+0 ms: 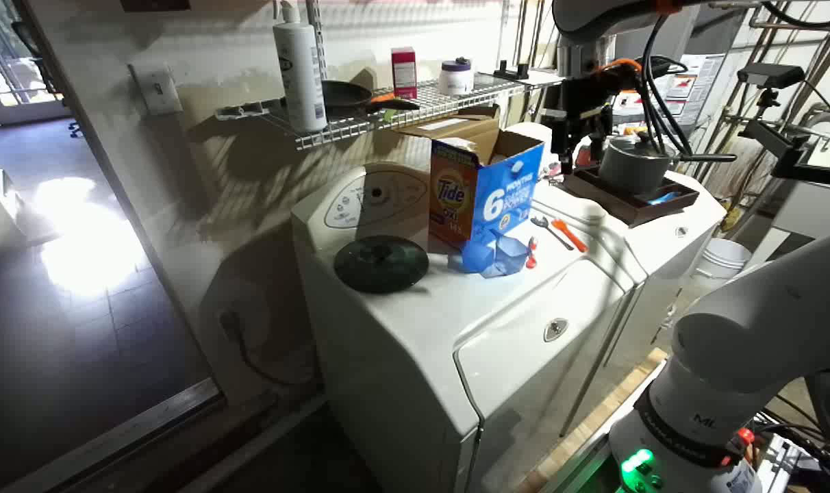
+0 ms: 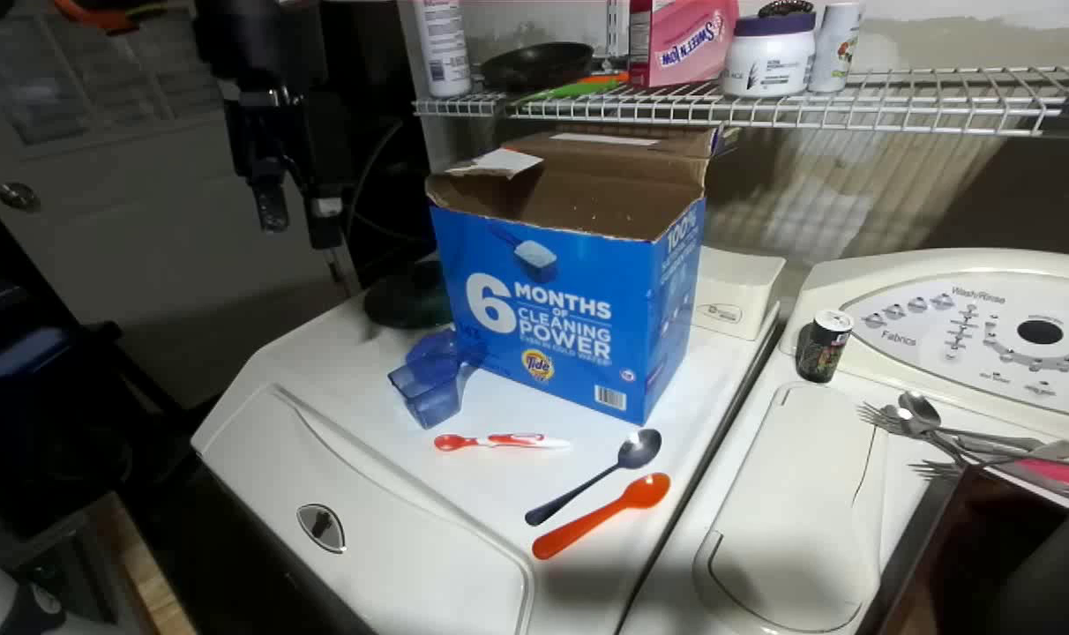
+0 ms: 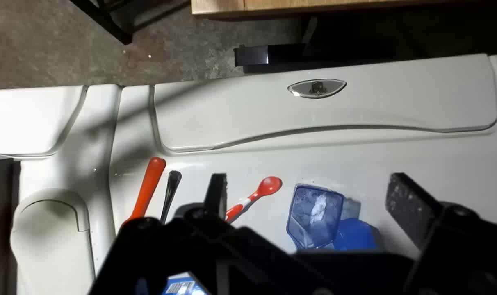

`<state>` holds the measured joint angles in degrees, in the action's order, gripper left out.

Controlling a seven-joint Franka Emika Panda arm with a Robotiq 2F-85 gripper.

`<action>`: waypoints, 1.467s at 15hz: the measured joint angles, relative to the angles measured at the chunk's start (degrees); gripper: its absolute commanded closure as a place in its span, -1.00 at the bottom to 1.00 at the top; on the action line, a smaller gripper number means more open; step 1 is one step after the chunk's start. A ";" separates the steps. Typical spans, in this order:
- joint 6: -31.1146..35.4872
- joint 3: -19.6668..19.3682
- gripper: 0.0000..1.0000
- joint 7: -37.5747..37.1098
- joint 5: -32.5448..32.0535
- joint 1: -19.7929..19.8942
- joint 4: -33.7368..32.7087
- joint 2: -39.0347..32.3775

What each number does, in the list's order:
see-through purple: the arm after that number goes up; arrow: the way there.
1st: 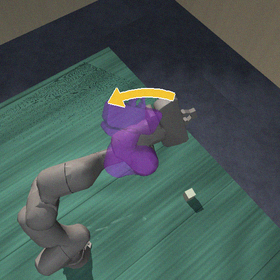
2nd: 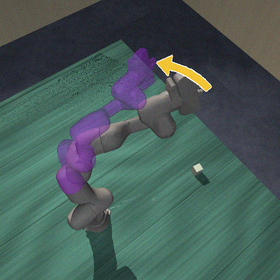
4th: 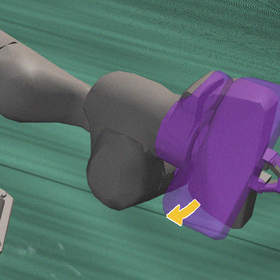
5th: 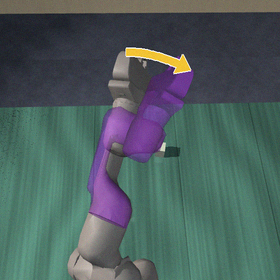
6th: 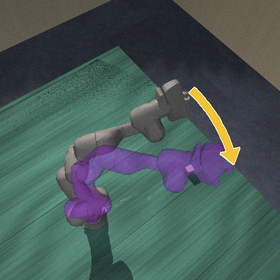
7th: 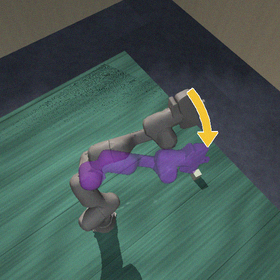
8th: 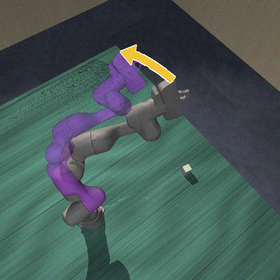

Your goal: Use the pink and white spoon to some of the contents of the blue box into the blue cup on the right

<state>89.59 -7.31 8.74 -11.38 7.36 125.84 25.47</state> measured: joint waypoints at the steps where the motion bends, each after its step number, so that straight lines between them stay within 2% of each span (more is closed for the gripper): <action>1: 0.00 0.00 -1.00 0.00 0.00 0.00 0.00 0.00; 9: 1.81 -0.50 -1.00 -1.34 0.04 0.01 0.78 0.06; 11: 7.35 -1.13 -1.00 -2.59 0.02 0.08 2.93 0.59; 14: 19.04 -1.76 -1.00 -5.35 -0.09 0.83 8.00 2.16; 16: 24.90 -2.65 -1.00 -8.04 2.00 1.22 11.73 3.07; 22: 32.90 -5.04 -1.00 -15.26 8.73 4.57 20.69 3.22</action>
<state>122.49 -12.35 -6.52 -2.66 11.93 146.54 28.69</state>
